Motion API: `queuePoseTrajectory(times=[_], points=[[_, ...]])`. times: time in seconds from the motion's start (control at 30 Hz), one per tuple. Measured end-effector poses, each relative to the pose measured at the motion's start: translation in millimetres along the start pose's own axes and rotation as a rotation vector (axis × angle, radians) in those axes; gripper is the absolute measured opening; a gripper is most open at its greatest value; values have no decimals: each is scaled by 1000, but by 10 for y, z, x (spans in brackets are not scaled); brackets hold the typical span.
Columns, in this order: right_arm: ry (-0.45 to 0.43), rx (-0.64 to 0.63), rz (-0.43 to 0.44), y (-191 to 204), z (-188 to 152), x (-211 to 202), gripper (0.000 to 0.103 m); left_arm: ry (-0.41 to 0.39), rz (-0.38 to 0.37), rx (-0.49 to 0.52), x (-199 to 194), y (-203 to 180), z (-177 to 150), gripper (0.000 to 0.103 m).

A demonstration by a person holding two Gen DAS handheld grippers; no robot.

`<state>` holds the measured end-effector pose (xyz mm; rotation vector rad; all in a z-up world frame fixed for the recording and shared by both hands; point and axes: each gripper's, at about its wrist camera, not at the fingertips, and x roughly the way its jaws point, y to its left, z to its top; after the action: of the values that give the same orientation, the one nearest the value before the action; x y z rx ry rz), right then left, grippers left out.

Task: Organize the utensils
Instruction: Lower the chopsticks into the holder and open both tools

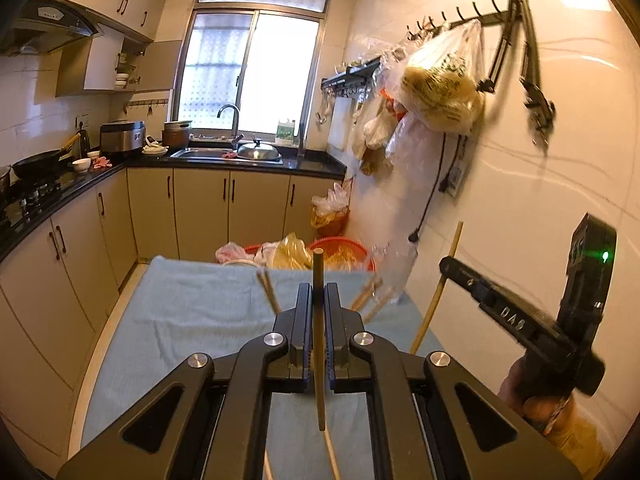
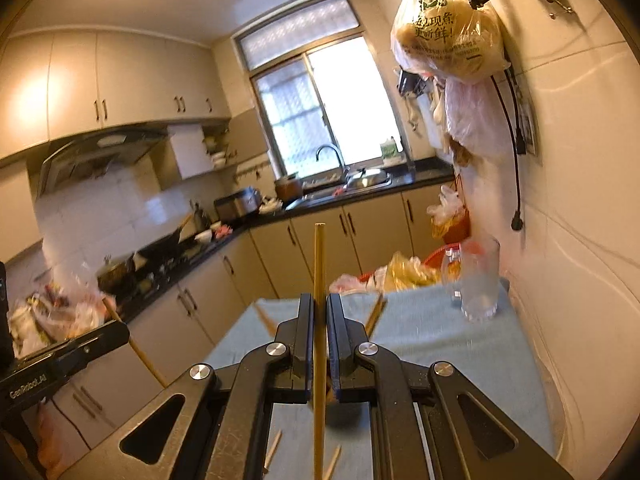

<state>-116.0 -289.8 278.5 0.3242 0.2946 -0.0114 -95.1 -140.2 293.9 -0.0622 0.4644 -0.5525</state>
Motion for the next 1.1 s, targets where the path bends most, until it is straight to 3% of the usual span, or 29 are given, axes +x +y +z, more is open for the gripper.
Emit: queuePoseTrajectory(times=[0.3, 0.57, 0.87, 0.93, 1.0, 1.1], points=[[-44, 104, 0, -170, 248, 740, 7, -18, -6, -61, 694, 106, 423, 5], [25, 108, -36, -294, -28, 1196, 7, 99, 41, -39, 1398, 144, 131, 5], [92, 81, -44, -297, -213, 1291, 8, 118, 60, -37, 1417, 192, -5, 6], [100, 86, -43, -289, -219, 1262, 14, 112, 51, -35, 1323, 178, 2, 13], [100, 83, -45, -272, -217, 1200, 33, 89, 57, -35, 1178, 163, -10, 34], [92, 55, -58, -233, -204, 1040, 40, 45, 76, -22, 933, 147, -36, 44]])
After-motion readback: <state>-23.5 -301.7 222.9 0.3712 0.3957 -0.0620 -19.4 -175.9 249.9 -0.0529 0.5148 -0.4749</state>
